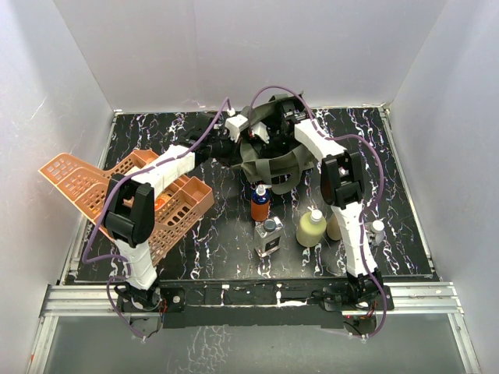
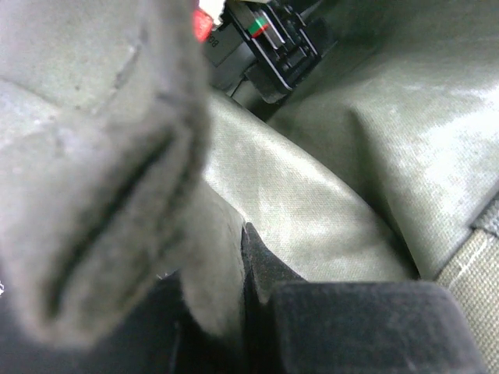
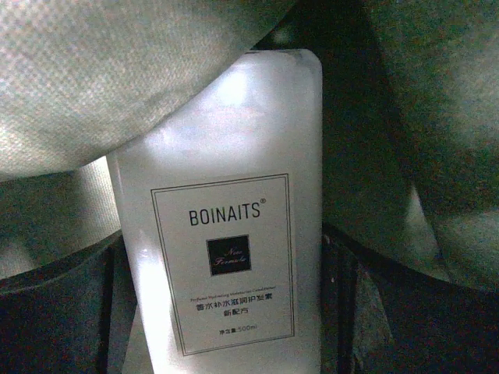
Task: Place the personal care products into the canvas bag
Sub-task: Pick up the care product from the canvas bag.
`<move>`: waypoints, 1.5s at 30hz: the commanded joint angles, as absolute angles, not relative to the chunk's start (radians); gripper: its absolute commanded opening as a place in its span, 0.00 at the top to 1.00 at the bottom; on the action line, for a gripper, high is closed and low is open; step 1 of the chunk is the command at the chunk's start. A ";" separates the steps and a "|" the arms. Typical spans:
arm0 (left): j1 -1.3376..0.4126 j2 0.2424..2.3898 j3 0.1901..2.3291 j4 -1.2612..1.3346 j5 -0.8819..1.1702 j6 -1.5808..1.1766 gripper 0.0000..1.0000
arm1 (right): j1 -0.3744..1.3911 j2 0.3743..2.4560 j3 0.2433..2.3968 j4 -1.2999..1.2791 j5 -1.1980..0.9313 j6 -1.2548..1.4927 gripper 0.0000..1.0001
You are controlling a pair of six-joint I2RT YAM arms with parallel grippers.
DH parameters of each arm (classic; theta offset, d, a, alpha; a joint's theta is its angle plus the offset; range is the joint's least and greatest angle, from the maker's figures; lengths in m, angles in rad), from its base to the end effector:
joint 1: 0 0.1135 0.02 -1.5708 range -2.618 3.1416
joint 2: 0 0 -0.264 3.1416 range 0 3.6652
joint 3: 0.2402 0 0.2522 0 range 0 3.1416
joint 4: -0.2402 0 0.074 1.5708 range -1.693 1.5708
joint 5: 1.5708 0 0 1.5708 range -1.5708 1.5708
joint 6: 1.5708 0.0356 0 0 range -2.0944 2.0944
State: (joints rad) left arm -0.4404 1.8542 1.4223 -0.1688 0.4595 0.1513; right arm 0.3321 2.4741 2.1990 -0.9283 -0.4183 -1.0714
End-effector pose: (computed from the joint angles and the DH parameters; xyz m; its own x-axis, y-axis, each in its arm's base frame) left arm 0.3811 -0.1971 0.2591 -0.3980 0.3369 -0.8533 0.7820 0.6110 -0.1235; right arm 0.4847 0.1824 0.1687 -0.0399 -0.8623 -0.5048 -0.9832 0.1238 -0.1338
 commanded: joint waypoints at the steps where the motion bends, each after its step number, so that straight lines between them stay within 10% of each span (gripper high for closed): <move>1: -0.440 1.856 1.482 -0.213 0.364 0.050 1.00 | 0.345 2.524 2.156 -1.184 -0.428 -1.031 0.77; 5: -0.440 1.861 1.513 -0.220 0.327 -0.008 1.00 | 0.345 2.411 2.133 -1.095 -0.457 -1.048 0.92; 45: -0.474 1.891 1.578 -0.199 0.117 -0.068 1.00 | 0.433 2.088 2.122 -0.668 -0.261 -0.766 0.92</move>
State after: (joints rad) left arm -0.4599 1.8790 1.5894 -0.2455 0.1463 -0.0677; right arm 0.4023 2.2272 2.0460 -0.8032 -0.2379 -0.8066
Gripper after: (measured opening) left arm 0.009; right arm 0.773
